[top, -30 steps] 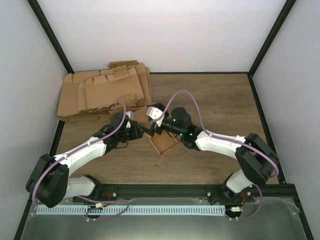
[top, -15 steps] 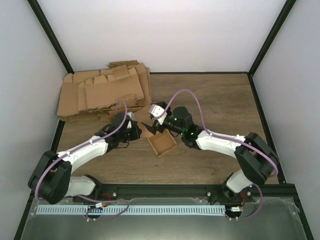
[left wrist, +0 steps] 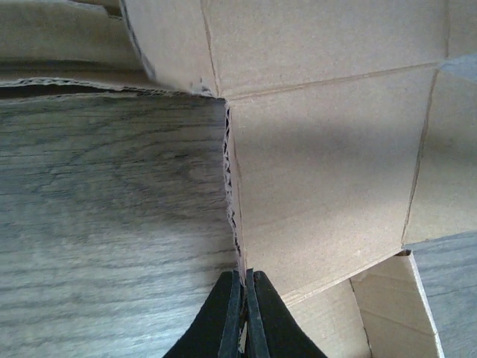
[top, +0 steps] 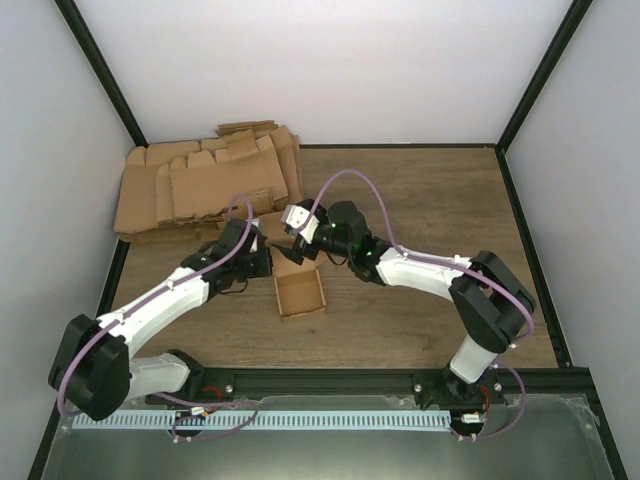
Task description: Fold the paper box
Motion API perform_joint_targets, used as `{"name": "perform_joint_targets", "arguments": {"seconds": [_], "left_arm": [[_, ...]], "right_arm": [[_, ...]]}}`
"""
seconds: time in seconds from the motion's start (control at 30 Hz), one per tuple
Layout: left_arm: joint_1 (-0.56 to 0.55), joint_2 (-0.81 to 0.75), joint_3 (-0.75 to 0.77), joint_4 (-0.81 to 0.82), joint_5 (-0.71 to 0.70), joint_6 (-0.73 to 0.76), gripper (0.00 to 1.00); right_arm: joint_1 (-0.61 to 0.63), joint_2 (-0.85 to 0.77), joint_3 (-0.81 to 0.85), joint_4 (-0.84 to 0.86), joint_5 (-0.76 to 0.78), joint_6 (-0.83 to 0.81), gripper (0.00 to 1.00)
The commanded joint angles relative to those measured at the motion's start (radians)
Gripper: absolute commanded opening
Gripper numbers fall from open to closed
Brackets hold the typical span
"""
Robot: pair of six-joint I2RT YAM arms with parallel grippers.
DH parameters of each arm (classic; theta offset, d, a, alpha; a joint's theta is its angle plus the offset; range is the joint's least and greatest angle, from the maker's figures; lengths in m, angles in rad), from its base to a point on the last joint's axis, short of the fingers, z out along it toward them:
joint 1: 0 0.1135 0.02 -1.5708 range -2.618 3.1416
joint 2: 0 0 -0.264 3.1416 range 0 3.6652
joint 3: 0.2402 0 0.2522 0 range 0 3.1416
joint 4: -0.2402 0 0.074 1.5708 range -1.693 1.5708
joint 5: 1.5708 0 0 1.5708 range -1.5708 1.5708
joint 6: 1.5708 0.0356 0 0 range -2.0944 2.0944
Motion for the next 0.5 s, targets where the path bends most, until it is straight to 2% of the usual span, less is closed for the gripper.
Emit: {"name": "perform_joint_targets", "arguments": {"seconds": [0.0, 0.47], "left_arm": [[0.004, -0.022, 0.034, -0.092, -0.029, 0.053, 0.04], [0.002, -0.006, 0.044, -0.117, -0.018, 0.139, 0.04]], "right_arm": [[-0.002, -0.005, 0.010, 0.006, -0.018, -0.019, 1.00], [0.003, -0.123, -0.133, 0.051, 0.023, 0.050, 1.00]]}}
